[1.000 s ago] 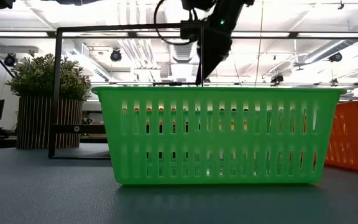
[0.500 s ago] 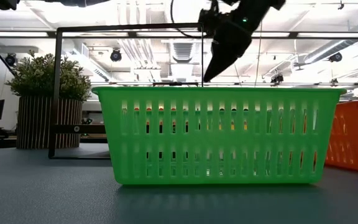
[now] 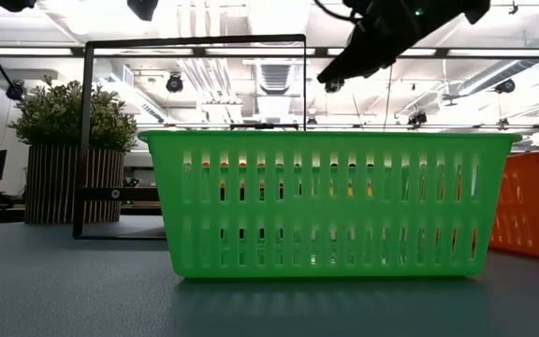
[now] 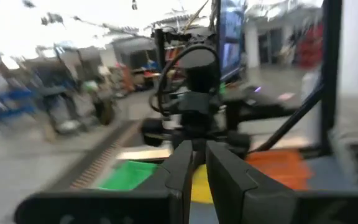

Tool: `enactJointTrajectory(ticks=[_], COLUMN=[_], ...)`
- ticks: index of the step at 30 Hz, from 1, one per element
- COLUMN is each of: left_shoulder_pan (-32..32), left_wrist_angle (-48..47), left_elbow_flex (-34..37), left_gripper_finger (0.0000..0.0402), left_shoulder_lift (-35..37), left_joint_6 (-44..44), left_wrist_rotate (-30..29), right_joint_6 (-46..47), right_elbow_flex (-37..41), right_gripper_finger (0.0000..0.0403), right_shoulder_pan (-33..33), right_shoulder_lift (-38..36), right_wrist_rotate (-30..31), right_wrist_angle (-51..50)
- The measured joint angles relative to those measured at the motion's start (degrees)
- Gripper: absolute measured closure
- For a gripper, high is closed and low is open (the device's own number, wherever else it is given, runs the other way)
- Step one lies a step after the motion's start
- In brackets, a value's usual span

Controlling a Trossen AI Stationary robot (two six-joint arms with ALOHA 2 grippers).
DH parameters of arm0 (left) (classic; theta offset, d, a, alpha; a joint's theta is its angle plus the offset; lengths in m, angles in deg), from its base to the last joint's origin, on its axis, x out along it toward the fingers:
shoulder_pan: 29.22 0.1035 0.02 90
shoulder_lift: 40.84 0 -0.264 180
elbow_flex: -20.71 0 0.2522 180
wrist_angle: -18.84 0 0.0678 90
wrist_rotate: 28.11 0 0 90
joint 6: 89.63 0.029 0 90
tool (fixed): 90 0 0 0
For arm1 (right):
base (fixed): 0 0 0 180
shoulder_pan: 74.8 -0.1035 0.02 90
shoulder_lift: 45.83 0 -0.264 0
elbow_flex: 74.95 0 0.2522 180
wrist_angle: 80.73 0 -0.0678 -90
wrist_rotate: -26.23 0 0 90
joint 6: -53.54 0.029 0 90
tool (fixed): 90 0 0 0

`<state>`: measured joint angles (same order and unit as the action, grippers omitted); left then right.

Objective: Stack baskets on shelf by color
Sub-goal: Put the bottom yellow bin on the shelf

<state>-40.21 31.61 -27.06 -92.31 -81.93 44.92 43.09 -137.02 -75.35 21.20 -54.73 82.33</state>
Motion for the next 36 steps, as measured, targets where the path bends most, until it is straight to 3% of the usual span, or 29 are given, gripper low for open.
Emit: enactJointTrajectory(ticks=[5,8,11,14,18,22,29,36], left_shoulder_pan=[-4.5,-7.3,-9.6,-12.1,-16.6,-21.6,-26.3,-26.9], left_wrist_angle=[-4.2,-15.3,-33.6,-55.0,-82.1,-99.2,-97.5,-97.4], left_elbow_flex=[-2.8,-7.6,-14.3,-23.0,-33.4,-38.5,-35.7,-32.0], left_gripper_finger=[0.0371,0.0371,0.0371,0.0371,0.0371,0.0371,0.0371,0.0367], left_shoulder_lift=[-1.6,-1.8,-2.7,-4.5,-9.2,-15.0,-25.0,-30.6], left_joint_6=[-13.8,-26.0,-44.2,-65.8,-88.2,-107.4,-118.0,-118.6], left_wrist_rotate=[-4.4,-9.4,-9.4,-5.5,6.8,15.5,25.3,26.6], right_joint_6=[-2.5,-4.4,-7.0,-8.9,-10.6,-12.3,-14.2,-14.7], right_elbow_flex=[1.3,1.4,1.4,1.5,1.3,1.2,1.2,1.2], right_gripper_finger=[0.0394,0.0394,0.0394,0.0394,0.0394,0.0394,0.0394,0.0394], right_shoulder_pan=[-0.7,-0.7,-0.7,-0.7,-0.7,-0.7,-0.6,-0.6], right_shoulder_lift=[-2.8,-3.4,-3.7,-3.9,-3.9,-3.9,-4.0,-4.0], right_wrist_rotate=[-0.1,-0.1,-0.1,-0.1,-0.2,-0.2,-0.1,-0.1], right_wrist_angle=[0.8,0.5,0.5,0.0,-0.1,0.0,0.6,0.7])
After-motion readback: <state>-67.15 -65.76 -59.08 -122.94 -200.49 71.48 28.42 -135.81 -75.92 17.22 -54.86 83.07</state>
